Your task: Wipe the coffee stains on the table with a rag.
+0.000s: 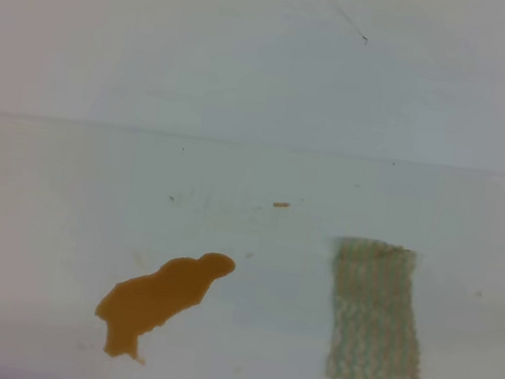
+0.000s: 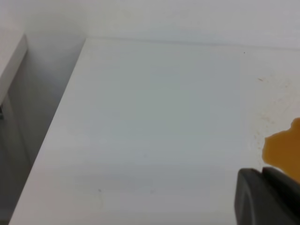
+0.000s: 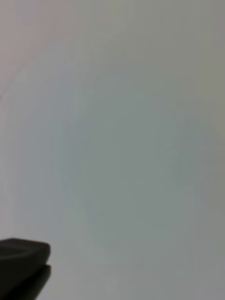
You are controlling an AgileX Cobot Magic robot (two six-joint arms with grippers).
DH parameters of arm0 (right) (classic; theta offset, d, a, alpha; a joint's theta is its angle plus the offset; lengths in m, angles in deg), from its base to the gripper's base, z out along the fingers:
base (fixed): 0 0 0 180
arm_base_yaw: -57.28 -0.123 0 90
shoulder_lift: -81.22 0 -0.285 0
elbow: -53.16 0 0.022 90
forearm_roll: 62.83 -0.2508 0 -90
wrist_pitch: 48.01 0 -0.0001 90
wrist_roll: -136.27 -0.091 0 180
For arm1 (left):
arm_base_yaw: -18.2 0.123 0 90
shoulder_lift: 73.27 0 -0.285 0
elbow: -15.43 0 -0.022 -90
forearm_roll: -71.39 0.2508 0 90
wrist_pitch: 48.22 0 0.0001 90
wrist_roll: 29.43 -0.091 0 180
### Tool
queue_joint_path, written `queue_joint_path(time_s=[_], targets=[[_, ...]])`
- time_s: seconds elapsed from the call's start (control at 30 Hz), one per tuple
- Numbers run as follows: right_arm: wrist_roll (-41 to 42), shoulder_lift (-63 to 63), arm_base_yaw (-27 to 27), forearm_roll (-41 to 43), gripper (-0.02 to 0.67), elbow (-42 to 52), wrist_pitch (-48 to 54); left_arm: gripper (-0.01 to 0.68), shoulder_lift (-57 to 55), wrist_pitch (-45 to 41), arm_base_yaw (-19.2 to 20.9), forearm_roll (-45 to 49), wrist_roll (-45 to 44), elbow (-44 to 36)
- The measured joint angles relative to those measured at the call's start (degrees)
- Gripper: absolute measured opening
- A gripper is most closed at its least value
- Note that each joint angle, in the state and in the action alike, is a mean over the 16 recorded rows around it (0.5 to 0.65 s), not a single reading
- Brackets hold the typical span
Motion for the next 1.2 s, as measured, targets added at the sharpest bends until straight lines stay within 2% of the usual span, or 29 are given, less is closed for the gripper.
queue_joint_path(time_s=[0.2,0.4,0.77,0.93,1.2], targets=[[0.8,10.7,0.0,1.5,-0.003,-9.6,11.8,-0.002,0.0,0.0,0.0,0.0,0.0,0.0],[5.4,23.0,0.0,0.8,-0.003,-16.2,21.0,-0.002,0.0,0.0,0.0,0.0,0.0,0.0],[15.5,35.8,0.0,-9.9,-0.003,-18.8,22.4,-0.002,0.0,0.0,0.0,0.0,0.0,0.0],[24.9,39.8,-0.1,-19.1,-0.003,-21.0,25.6,-0.002,0.0,0.0,0.0,0.0,0.0,0.0],[45.6,50.6,-0.6,-33.3,0.0,-30.6,39.0,-0.002,0.0,0.0,0.0,0.0,0.0,0.0]])
